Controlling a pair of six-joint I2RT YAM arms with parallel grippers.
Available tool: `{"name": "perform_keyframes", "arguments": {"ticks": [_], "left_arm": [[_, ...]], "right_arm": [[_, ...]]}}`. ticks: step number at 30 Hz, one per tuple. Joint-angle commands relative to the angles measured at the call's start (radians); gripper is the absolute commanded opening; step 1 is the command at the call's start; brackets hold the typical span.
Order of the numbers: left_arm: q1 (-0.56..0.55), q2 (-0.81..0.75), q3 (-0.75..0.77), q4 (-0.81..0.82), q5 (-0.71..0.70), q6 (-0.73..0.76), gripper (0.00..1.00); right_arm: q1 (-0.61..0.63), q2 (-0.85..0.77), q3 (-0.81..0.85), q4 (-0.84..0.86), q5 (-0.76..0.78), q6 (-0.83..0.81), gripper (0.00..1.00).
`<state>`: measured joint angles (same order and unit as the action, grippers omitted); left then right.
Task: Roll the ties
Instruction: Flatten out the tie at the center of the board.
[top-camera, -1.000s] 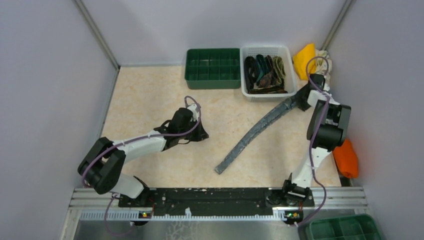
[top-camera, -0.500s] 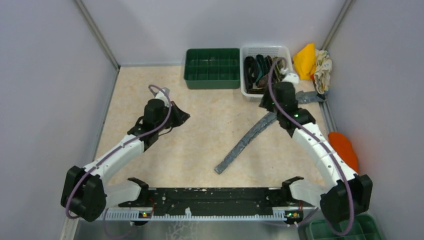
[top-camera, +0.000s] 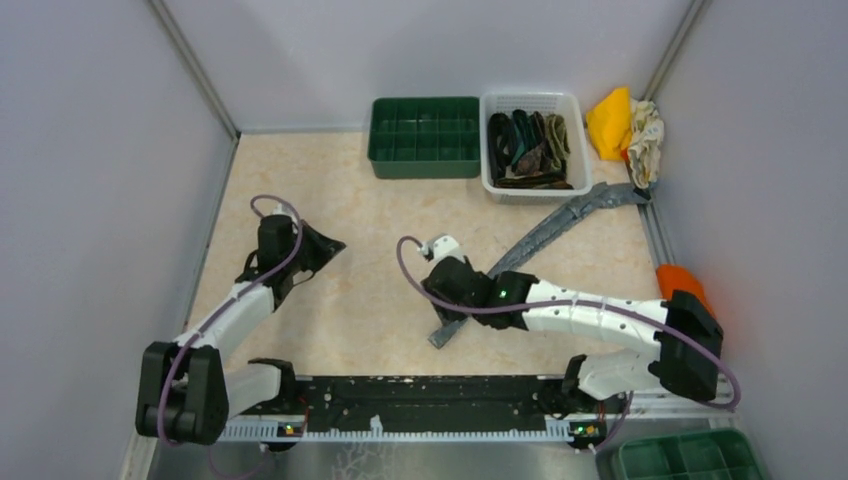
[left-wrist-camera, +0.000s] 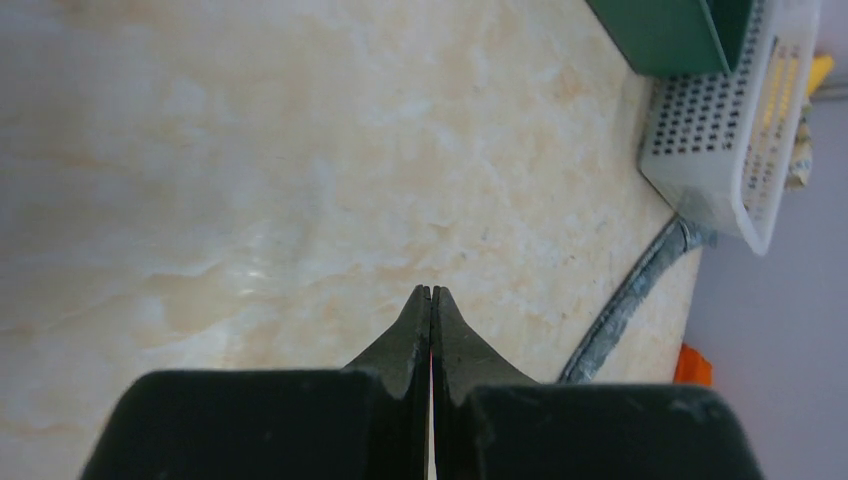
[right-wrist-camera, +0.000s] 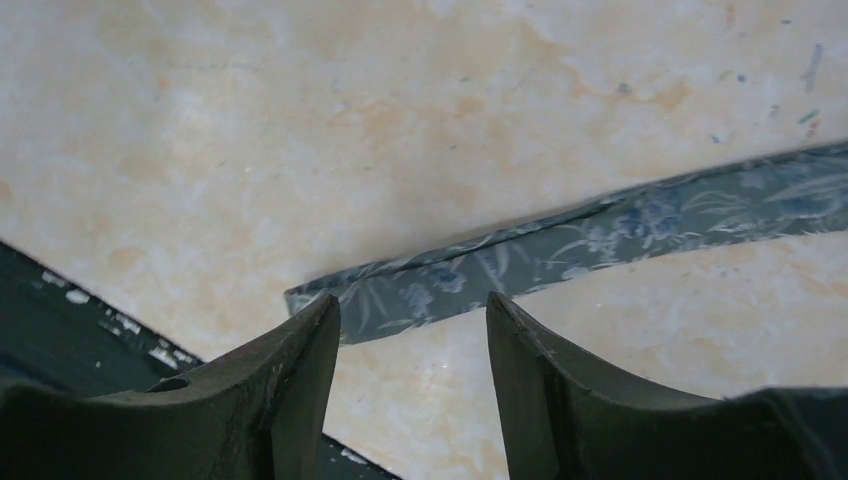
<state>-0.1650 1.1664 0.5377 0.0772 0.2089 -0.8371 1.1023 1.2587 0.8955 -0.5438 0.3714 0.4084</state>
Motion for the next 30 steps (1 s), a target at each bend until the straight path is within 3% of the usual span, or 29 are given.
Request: {"name": "perform_keyframes", "arguments": {"ticks": [1,8,18,25,30], "left_arm": [[0.089,-0.064,-0.058,-0.01,-0.055,-0.048,0.0],[0.124,-0.083,-0.065,-0.026,-0.009,-0.017,0.0],[0.128,-0.091,-0.079,-0.002,0.023,-0.004,0.0],[0.129,-0.093,-0.085,0.004,0.02,0.013,0.0],[0.13,-0.096,-0.087,0.012,0.009,0.019,0.0]], "right_arm": [[0.112,0.034,0.003,0.028,-0.005,0.039,0.56],[0.225,0.157,0.0,0.041,-0.034,0.067,0.55],[0.245,0.286,0.014,0.082,-0.012,0.072,0.54],[0.245,0.385,0.041,0.08,0.048,0.07,0.28],[0.242,0.412,0.081,0.073,0.141,0.06,0.23]]}}
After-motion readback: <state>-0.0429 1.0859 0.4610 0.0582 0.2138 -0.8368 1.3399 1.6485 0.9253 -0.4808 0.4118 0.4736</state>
